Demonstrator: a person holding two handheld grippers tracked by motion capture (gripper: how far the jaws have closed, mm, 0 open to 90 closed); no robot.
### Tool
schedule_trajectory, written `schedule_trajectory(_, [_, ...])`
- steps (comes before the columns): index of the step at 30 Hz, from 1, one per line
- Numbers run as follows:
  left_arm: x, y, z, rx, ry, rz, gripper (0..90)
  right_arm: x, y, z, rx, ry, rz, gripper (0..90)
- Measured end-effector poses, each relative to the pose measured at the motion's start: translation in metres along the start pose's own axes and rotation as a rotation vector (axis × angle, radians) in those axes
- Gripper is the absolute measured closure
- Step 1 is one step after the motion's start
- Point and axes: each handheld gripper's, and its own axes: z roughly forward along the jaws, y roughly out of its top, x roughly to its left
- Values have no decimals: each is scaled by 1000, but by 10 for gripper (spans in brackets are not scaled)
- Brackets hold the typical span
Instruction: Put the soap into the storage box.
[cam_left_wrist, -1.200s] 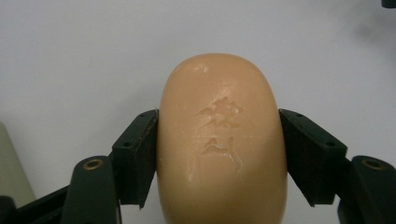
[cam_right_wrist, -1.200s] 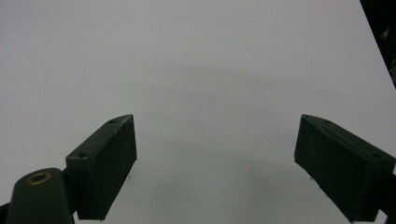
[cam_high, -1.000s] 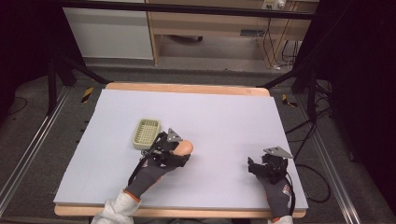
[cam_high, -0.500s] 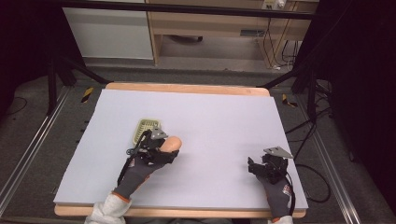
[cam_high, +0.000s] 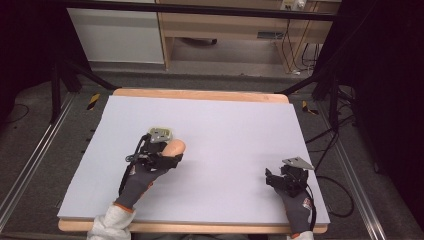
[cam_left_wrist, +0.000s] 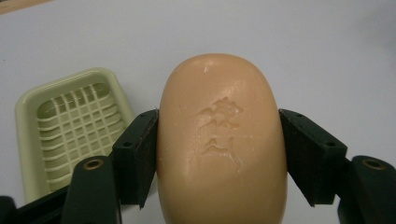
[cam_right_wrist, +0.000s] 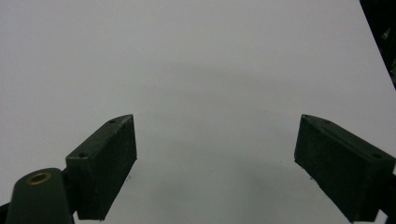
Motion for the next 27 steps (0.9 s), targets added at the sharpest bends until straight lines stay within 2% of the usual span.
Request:
schedule_trajectory(12, [21, 2, -4, -18, 55, -40, 316, 1, 0, 0, 3, -2, 1, 131])
schedule_trajectory(17, [34, 2, -2, -22, 81, -74, 316, 1, 0, 0, 4, -1, 5, 131])
schedule_trajectory(27, [48, 1, 2, -21, 122, -103, 316, 1, 0, 0, 4, -3, 2, 131])
